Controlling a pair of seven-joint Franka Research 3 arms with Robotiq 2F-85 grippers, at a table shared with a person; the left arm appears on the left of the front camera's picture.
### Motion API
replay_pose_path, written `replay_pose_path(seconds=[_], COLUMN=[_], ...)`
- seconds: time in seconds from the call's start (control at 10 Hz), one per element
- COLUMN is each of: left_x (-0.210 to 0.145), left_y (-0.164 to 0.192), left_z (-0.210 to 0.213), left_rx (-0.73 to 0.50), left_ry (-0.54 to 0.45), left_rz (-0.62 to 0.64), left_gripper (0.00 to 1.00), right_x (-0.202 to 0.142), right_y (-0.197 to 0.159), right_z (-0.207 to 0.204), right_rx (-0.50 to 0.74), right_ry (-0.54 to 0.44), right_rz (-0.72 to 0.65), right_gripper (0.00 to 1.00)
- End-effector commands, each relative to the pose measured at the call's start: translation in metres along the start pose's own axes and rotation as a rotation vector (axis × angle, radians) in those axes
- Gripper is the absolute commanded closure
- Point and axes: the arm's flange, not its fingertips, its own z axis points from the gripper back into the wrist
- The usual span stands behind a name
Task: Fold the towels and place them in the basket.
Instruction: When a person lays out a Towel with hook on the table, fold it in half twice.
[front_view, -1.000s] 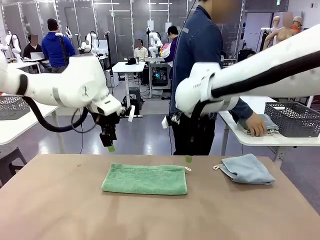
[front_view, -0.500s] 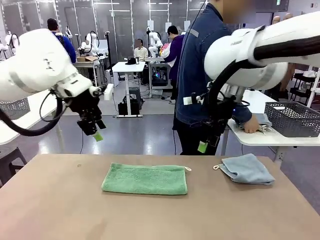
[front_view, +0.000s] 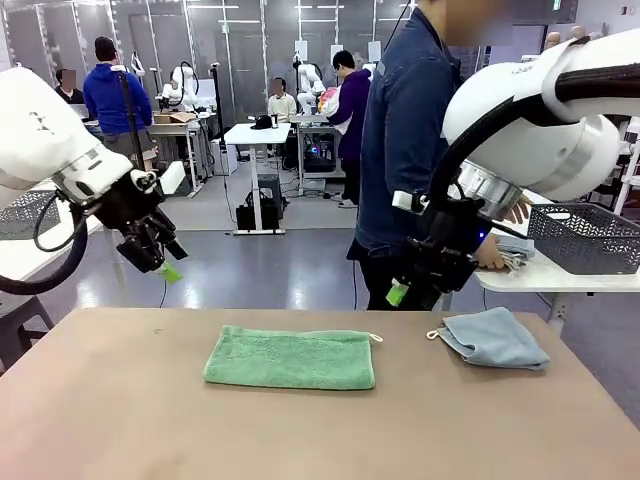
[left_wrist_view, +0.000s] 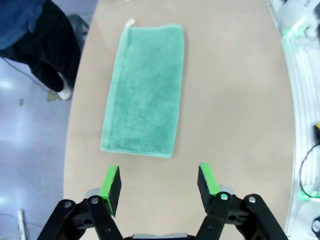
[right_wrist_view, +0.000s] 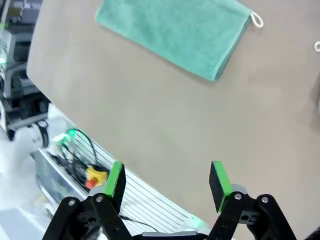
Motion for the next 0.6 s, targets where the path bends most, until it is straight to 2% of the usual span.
replay_pose_path(seconds=[0.0,0.4,0.5], left_x=[-0.018,-0.048,-0.054], left_y=[-0.003,0.005,0.006], left_z=[0.008,0.018,0.021], left_rx=[-0.035,-0.058,-0.059], left_ry=[-0.111,-0.238,-0.275], left_rz=[-0.006,0.032,0.027], left_gripper=[0.22,0.22,0.22], right_x=[-0.006,-0.014,-0.005], right_y=[-0.001,-0.003,-0.008], right_z=[-0.008,-0.015,-0.009], right_rx=[0.039,0.085,0.063], right_ry=[-0.083,-0.158,-0.098], right_rz=[-0.124,-0.123,-0.137], right_gripper=[0.16,0.16,0.16])
